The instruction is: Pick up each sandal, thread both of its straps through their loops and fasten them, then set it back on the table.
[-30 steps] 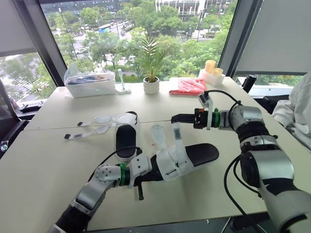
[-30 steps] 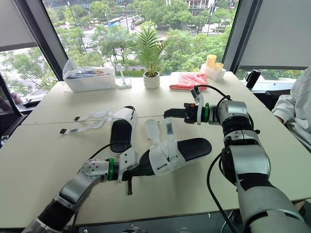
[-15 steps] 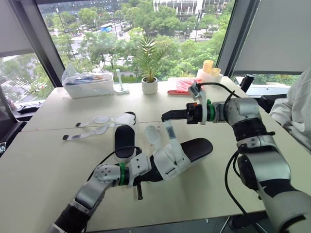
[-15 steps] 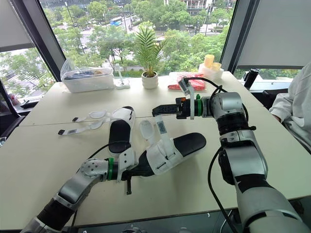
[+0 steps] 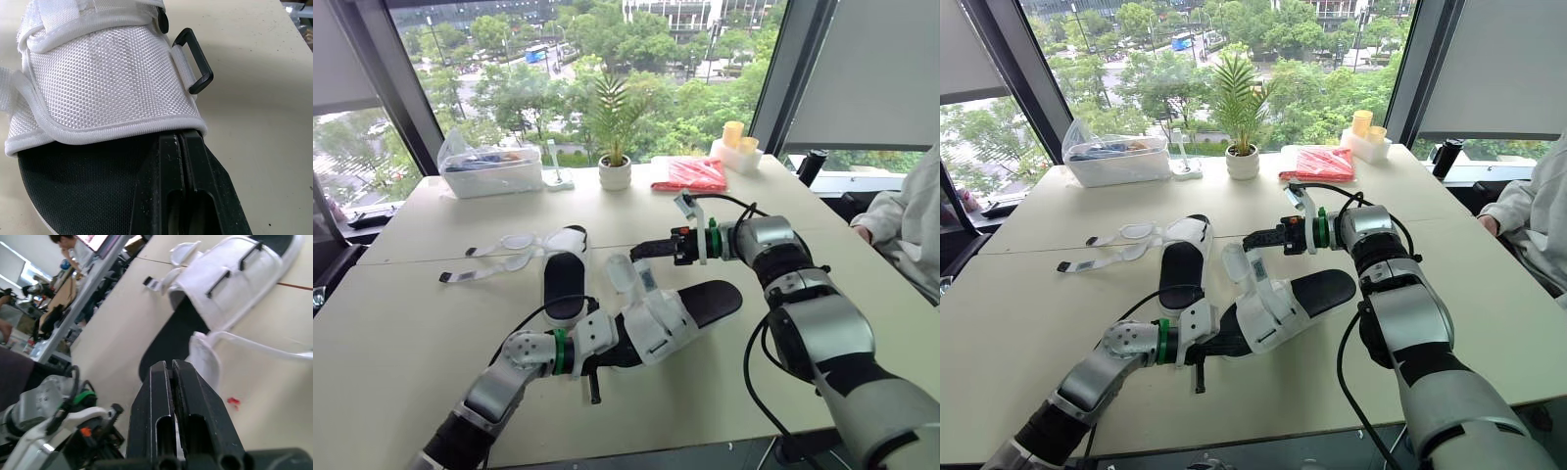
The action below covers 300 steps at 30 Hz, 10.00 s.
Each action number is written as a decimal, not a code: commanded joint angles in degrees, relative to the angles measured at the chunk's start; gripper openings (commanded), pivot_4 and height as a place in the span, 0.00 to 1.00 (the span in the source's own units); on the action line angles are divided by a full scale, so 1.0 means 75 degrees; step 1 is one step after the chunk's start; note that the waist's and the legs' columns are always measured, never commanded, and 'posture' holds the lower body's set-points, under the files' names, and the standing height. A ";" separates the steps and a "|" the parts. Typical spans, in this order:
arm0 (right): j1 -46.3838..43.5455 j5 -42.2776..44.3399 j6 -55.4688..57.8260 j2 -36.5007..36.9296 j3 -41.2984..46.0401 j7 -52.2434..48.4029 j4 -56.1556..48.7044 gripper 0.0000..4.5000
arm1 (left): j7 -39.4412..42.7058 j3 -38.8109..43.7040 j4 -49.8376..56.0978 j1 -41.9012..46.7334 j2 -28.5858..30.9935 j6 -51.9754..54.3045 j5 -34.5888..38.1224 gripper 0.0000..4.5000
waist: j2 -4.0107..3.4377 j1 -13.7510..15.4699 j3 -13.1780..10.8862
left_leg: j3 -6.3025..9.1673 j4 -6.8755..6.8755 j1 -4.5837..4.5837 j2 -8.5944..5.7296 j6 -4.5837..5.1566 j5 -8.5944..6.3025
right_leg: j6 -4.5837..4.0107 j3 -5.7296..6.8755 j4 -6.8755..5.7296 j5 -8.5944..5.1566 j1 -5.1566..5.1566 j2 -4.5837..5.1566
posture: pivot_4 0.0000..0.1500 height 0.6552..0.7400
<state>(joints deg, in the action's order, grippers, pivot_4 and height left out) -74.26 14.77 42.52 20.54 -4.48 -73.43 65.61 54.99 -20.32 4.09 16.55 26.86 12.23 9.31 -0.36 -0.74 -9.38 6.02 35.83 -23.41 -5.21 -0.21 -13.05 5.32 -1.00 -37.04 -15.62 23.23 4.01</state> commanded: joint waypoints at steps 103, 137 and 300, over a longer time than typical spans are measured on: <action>0.1072 -0.1939 -0.1034 -0.0129 -0.1069 -0.0953 -0.0295 0.74 | 0.0030 -0.0588 -0.0650 -0.0464 0.0105 0.0181 -0.0549 0.00 | -0.0012 0.0073 0.0090 | 0.0019 -0.0089 0.0128 -0.0016 -0.0022 0.0001 | 0.0003 0.0004 0.0083 -0.0016 -0.0107 0.0011 | 1.00 1.00; 0.4897 -0.0828 -0.2696 0.1473 -0.0008 0.0732 -0.5777 0.01 | 0.0432 -0.0352 -0.1168 0.0178 0.0168 -0.0051 -0.0482 0.00 | -0.0009 0.0156 0.0092 | 0.0018 -0.0088 0.0105 -0.0007 -0.0010 0.0010 | 0.0006 0.0006 0.0095 -0.0016 -0.0124 0.0008 | 1.00 1.00; 0.6973 0.3716 0.3263 0.2943 -0.0694 0.2007 -1.1291 0.33 | 0.0478 -0.0375 -0.2867 0.0922 -0.0715 -0.1200 -0.1126 0.00 | 0.0057 0.0211 0.0104 | 0.0034 -0.0013 0.0003 -0.0005 0.0023 -0.0010 | 0.0013 0.0038 0.0116 -0.0023 -0.0079 0.0017 | 1.00 1.00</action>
<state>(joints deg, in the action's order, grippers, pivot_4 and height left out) -20.77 41.57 67.19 43.20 -9.90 -58.30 -17.47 57.22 -19.43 -14.47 26.85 20.64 0.95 3.95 0.06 0.85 -8.60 6.27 35.73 -23.39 -5.25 -0.04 -13.12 5.42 -0.72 -36.17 -15.79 22.64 4.13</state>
